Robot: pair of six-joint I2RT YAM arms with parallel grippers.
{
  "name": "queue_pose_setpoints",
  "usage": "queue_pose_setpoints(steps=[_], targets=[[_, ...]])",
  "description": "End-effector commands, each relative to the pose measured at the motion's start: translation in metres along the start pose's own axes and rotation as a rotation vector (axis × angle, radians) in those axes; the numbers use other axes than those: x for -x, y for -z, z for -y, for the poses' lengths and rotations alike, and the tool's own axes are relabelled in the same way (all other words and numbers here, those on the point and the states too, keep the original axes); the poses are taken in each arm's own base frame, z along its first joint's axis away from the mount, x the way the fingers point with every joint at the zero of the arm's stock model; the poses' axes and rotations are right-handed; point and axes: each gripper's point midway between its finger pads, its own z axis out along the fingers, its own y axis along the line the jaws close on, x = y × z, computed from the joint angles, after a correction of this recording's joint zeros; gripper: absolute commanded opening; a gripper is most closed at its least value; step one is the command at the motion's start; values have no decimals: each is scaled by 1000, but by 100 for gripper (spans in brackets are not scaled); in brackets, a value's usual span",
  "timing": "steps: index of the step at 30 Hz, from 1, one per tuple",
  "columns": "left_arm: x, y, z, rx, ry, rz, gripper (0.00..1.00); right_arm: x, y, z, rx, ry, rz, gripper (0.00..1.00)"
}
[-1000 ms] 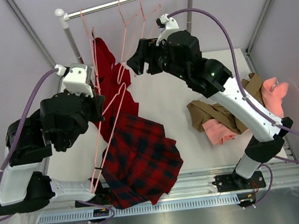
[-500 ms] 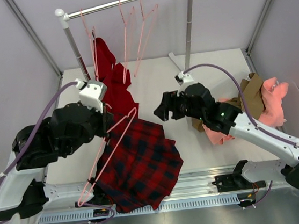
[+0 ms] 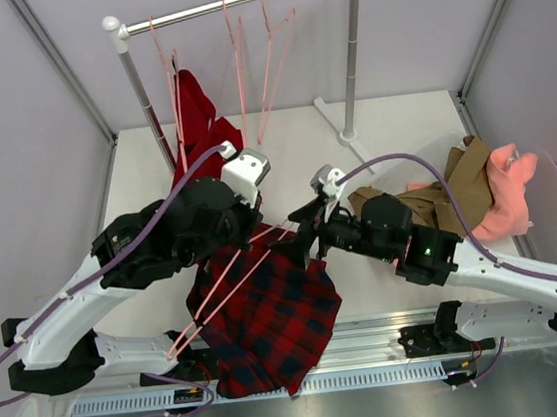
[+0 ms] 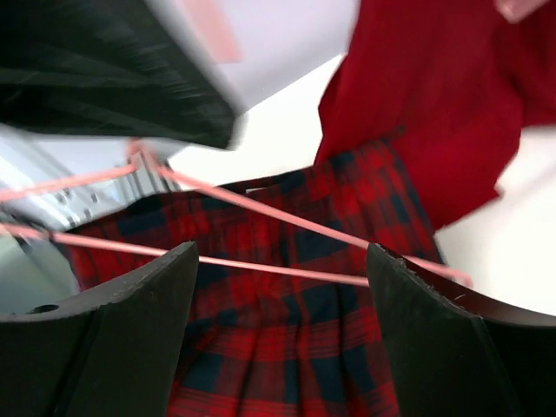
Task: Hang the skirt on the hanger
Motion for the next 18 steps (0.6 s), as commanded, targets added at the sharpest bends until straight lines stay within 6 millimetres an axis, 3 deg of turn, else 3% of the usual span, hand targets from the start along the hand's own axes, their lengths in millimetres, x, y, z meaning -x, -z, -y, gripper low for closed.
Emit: queue_pose_setpoints(steps=[1,5,11,13,14,18], targets=[[23,4,1,-20,10,76,0,24,-8,-6,18,285,104,84],[29,3,-3,-24,49,87,0,28,-19,-13,60,420,129,84],[34,11,-5,-45,92,105,0,23,-55,-22,90,504,156,77],[33,14,-6,-48,104,107,0,14,-69,-21,85,501,162,62],[32,16,-7,-47,106,102,0,25,-73,-22,69,488,218,56],[26,25,-12,-41,123,111,0,30,-87,-12,1,473,267,34]])
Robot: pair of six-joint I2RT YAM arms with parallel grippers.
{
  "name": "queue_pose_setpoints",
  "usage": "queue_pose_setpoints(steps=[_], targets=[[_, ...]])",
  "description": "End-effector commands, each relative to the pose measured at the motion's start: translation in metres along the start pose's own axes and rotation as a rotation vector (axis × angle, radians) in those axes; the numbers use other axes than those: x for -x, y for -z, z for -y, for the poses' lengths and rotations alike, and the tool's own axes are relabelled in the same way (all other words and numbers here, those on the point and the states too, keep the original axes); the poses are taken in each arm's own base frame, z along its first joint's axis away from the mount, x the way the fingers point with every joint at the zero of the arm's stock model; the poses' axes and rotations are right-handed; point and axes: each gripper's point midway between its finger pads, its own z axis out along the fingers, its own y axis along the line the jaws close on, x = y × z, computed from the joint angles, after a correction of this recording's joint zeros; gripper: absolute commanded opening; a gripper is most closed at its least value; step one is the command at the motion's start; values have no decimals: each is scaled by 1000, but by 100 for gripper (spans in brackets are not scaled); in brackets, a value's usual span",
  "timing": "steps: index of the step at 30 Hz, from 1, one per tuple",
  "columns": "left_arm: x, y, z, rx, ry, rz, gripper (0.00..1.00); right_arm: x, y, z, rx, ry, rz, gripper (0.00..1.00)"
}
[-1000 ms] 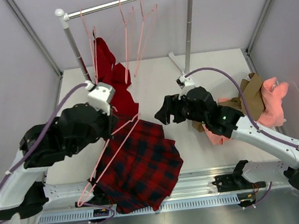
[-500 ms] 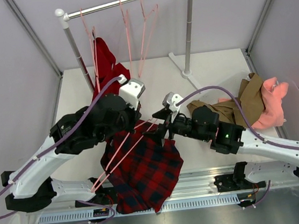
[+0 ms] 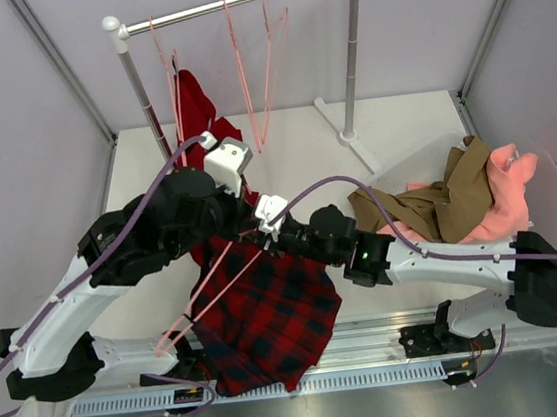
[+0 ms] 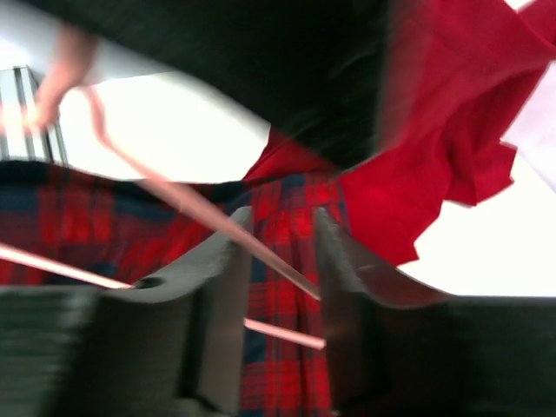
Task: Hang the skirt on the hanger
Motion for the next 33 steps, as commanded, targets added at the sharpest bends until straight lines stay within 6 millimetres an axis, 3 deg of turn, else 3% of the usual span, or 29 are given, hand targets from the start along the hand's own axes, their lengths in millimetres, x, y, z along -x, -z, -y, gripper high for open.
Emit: queue_pose_setpoints(steps=[1,2,3,5,7,10,11,13,14,17,20,22,28,33], targets=[[17,21,1,-45,69,89,0,53,-10,18,-97,-11,184,29],[16,22,1,-47,72,90,0,56,-12,20,-107,-22,195,24],[14,23,0,-44,72,89,0,59,-13,21,-109,-36,199,12],[11,22,0,-45,73,89,2,59,-15,21,-109,-47,195,0],[8,23,-2,-42,76,93,7,57,-16,23,-126,-58,191,0],[5,31,-10,-22,87,107,24,55,-17,25,-137,-62,186,0],[4,35,-12,-16,91,111,39,52,-16,25,-137,-60,182,0],[3,47,-22,14,105,121,56,53,-16,27,-150,-58,184,0],[3,52,-26,25,113,125,73,54,-16,27,-150,-54,184,0],[2,73,-41,63,132,141,93,52,-17,29,-156,-29,176,0],[-6,87,-50,76,117,126,97,51,-17,26,-133,-5,173,0],[-16,86,-50,74,72,88,97,50,-17,24,-122,5,170,0],[-35,63,-50,108,-54,-47,90,57,-11,18,-77,36,179,0],[-37,46,-29,5,-108,-83,79,68,-3,16,-53,36,201,0]])
